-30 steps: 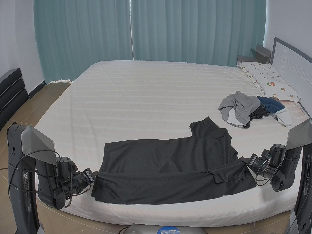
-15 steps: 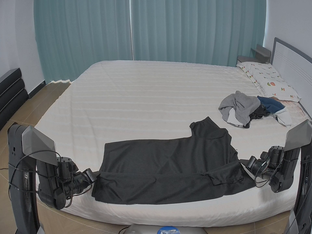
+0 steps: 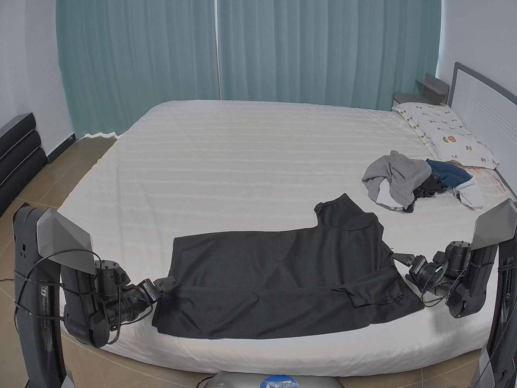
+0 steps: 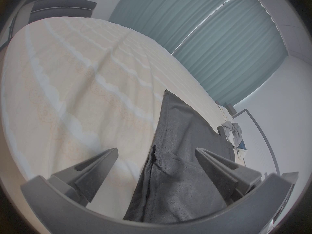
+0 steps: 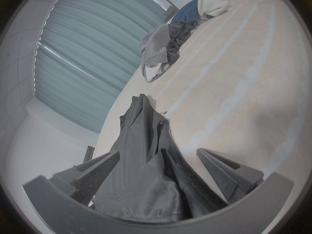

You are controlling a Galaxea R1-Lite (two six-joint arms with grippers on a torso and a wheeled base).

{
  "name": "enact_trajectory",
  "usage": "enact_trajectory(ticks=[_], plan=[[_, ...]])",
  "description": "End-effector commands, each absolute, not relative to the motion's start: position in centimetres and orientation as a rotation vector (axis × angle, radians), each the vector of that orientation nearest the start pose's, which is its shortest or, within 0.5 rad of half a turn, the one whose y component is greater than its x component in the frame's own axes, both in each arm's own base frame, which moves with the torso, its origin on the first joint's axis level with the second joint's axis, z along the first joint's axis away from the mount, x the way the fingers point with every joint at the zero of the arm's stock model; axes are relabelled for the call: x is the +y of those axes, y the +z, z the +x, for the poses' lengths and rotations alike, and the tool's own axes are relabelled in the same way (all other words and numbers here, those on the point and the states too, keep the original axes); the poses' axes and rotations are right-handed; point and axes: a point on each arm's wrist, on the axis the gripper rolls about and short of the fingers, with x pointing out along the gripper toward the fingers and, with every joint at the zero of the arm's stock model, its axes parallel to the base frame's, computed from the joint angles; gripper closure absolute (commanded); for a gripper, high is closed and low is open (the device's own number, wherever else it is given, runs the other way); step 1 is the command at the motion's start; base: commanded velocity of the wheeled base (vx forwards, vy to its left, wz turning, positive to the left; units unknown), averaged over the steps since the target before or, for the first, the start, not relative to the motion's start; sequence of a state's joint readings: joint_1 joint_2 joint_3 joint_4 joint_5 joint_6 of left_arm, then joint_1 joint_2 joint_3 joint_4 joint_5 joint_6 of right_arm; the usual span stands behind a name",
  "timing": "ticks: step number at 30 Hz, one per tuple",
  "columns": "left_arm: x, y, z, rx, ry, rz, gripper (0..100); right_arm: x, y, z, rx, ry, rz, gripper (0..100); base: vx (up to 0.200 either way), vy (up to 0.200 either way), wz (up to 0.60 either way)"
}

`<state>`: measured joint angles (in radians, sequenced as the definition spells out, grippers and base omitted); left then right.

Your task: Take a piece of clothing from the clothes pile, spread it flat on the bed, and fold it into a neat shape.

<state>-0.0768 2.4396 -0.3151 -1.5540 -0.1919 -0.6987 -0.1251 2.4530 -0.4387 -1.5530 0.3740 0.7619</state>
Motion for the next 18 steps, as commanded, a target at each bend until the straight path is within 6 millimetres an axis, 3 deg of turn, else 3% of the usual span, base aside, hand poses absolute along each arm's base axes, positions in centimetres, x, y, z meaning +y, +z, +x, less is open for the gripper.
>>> enact_trajectory(ticks=[1,5,14,18], plan=[[-2.58,-4.71,28.64,0.625,-0.045,-0.739,0,-3.59,-4.38,31.71,0.503,0.066,0.887,0,0.0,0.0,0.0],[-2.89,-4.68,28.58,0.63,-0.047,-0.758,0,-3.57,-4.52,31.54,0.52,0.084,0.897,0,0.0,0.0,0.0],[-3.18,-4.74,28.47,0.638,-0.052,-0.755,0,-3.6,-4.63,31.48,0.524,0.082,0.9,0,0.0,-0.2,0.0],[-3.16,-4.48,28.51,0.626,-0.047,-0.754,0,-3.6,-4.63,31.48,0.524,0.082,0.9,0,0.0,0.0,0.0]])
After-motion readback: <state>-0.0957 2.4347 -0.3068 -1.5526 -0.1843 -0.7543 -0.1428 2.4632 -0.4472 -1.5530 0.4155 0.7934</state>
